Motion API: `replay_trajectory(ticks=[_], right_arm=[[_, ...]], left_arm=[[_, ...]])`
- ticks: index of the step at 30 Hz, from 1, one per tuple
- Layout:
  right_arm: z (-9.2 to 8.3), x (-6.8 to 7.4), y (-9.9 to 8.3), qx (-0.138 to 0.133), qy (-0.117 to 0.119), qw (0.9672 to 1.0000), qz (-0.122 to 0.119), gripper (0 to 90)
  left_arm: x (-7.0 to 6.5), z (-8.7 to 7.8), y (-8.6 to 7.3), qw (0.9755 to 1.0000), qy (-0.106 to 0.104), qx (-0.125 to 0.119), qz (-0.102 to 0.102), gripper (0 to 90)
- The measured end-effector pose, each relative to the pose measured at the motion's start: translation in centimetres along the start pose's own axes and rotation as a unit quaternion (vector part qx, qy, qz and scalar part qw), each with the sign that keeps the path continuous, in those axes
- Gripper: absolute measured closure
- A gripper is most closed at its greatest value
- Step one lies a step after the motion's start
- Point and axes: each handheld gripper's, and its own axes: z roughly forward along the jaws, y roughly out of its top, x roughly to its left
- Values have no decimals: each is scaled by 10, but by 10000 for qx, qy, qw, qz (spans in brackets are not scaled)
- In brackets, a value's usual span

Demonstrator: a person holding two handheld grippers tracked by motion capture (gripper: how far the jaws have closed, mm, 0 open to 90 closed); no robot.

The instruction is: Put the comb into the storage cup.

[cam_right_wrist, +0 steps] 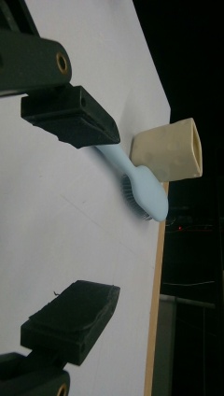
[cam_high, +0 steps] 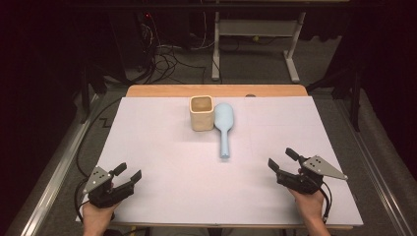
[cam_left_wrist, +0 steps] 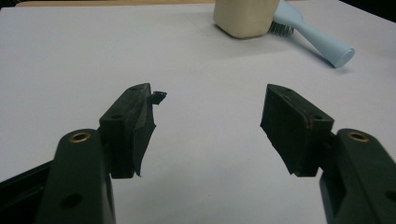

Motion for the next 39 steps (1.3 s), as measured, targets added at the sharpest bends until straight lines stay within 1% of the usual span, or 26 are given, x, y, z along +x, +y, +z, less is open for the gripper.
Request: replay_trajectory(ticks=[5,7,10,14,19,22,25,26,28,32,35,39], right_arm=[[5,2,2,38,32,10000,-7,235],[8,2,2,40,82,9999,42,235],[14,4,3,137,121,9998,52,233],[18,6,4,165,151,9997,28,231],[24,9,6,181,217,9996,53,224],[28,10,8,221,194,9994,162,221],[30,9,10,255,184,9993,209,220],[33,9,10,314,207,9990,232,217],[36,10,11,350,230,9988,264,214],[41,11,12,388,228,9985,299,203],[47,12,13,393,271,9982,369,201],[55,15,15,445,320,9978,362,194]], left_arm=[[0,0,0,10000,-4,2,-7,350],[0,0,0,10000,-5,8,-8,350],[1,0,0,10000,-6,6,-15,350],[0,1,0,10000,-14,11,-3,350],[1,0,0,10000,-18,7,-3,350],[1,1,0,10000,-24,9,0,350],[0,1,0,10000,-48,20,19,350],[0,1,0,10000,-48,25,22,350],[0,1,0,10000,-56,35,24,349],[0,2,0,10000,-69,40,34,349],[0,2,1,10000,-77,45,39,349],[0,2,1,9999,-82,45,51,349]])
